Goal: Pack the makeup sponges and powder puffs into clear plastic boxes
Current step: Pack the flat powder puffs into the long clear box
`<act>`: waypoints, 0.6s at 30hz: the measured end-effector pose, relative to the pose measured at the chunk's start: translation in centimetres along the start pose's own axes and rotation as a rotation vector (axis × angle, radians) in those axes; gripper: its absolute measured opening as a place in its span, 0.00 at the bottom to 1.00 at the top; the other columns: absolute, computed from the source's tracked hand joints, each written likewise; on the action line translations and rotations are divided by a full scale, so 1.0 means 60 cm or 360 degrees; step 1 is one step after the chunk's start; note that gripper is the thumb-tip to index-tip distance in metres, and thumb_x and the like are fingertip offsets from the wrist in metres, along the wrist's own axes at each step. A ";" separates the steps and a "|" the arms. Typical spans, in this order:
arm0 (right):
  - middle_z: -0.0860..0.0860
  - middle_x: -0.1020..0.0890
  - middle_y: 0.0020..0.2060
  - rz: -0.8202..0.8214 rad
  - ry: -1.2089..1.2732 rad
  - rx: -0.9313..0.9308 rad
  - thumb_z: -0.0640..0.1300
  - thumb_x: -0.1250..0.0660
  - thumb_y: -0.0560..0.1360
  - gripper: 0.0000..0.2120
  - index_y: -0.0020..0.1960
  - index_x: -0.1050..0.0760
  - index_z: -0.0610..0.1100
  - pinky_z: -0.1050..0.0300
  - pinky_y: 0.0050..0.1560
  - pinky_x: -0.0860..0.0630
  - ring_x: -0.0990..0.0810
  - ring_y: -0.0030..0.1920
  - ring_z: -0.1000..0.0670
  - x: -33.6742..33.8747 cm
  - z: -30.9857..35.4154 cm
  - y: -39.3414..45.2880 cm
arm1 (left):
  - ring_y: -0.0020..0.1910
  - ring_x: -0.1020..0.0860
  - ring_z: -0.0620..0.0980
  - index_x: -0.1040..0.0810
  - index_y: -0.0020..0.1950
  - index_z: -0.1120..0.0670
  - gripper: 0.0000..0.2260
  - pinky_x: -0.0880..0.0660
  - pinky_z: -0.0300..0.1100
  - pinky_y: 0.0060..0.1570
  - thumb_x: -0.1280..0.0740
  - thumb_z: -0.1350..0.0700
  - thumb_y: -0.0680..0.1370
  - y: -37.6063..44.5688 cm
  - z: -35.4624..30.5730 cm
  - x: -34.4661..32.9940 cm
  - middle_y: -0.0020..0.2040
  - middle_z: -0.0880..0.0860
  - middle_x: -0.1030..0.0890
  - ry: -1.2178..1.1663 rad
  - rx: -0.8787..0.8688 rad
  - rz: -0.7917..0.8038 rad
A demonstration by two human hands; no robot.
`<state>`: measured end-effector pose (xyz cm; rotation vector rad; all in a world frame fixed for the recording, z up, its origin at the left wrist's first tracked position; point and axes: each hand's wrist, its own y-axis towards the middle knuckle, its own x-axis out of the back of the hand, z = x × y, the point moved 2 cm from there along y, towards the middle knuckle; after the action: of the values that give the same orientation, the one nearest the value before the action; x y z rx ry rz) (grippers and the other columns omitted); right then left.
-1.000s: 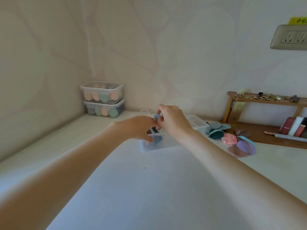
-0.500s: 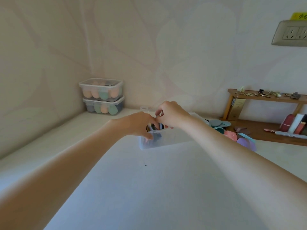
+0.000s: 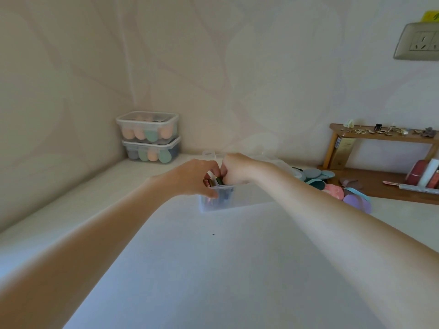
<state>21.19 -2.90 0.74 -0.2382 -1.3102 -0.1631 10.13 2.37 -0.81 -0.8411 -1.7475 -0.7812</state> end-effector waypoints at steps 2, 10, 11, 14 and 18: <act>0.48 0.25 0.37 -0.0004 0.0090 0.0062 0.34 0.39 0.74 0.11 0.51 0.21 0.39 0.64 0.26 0.33 0.31 0.26 0.52 0.011 -0.009 -0.005 | 0.52 0.22 0.49 0.26 0.61 0.51 0.20 0.27 0.39 0.54 0.26 0.53 0.70 -0.002 -0.001 0.002 0.56 0.50 0.20 0.0004 -0.0011 0.0015; 0.47 0.25 0.34 0.0009 -0.0166 0.0083 0.34 0.38 0.74 0.07 0.41 0.21 0.38 0.62 0.26 0.34 0.32 0.27 0.52 0.007 0.001 0.003 | 0.47 0.23 0.48 0.24 0.56 0.52 0.16 0.29 0.36 0.45 0.27 0.54 0.70 0.003 -0.005 0.007 0.47 0.46 0.23 0.0054 -0.0068 0.0090; 0.48 0.27 0.30 -0.0001 -0.0164 0.0055 0.35 0.38 0.74 0.10 0.35 0.25 0.40 0.62 0.26 0.35 0.33 0.27 0.52 0.003 0.000 0.007 | 0.47 0.23 0.49 0.24 0.55 0.52 0.15 0.28 0.37 0.45 0.27 0.54 0.70 0.004 -0.005 0.007 0.46 0.45 0.24 0.0070 -0.0071 0.0111; 0.49 0.28 0.30 -0.0008 -0.0025 0.0030 0.39 0.36 0.74 0.10 0.35 0.25 0.38 0.61 0.29 0.36 0.31 0.30 0.50 -0.001 -0.006 0.009 | 0.45 0.25 0.47 0.24 0.55 0.55 0.14 0.32 0.31 0.39 0.28 0.53 0.71 0.011 -0.010 0.008 0.43 0.44 0.26 0.0210 -0.0112 0.0166; 0.52 0.21 0.41 -0.0182 0.0499 0.0110 0.38 0.36 0.75 0.09 0.49 0.18 0.44 0.66 0.31 0.31 0.26 0.38 0.50 0.019 -0.042 -0.017 | 0.52 0.25 0.50 0.26 0.57 0.54 0.18 0.29 0.38 0.47 0.28 0.50 0.72 0.021 -0.015 0.015 0.52 0.49 0.24 0.0295 -0.0071 0.0262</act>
<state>23.58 -4.51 1.31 -0.0744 -1.0155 -0.2414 11.38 2.48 0.48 -0.9012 -1.4829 -0.7648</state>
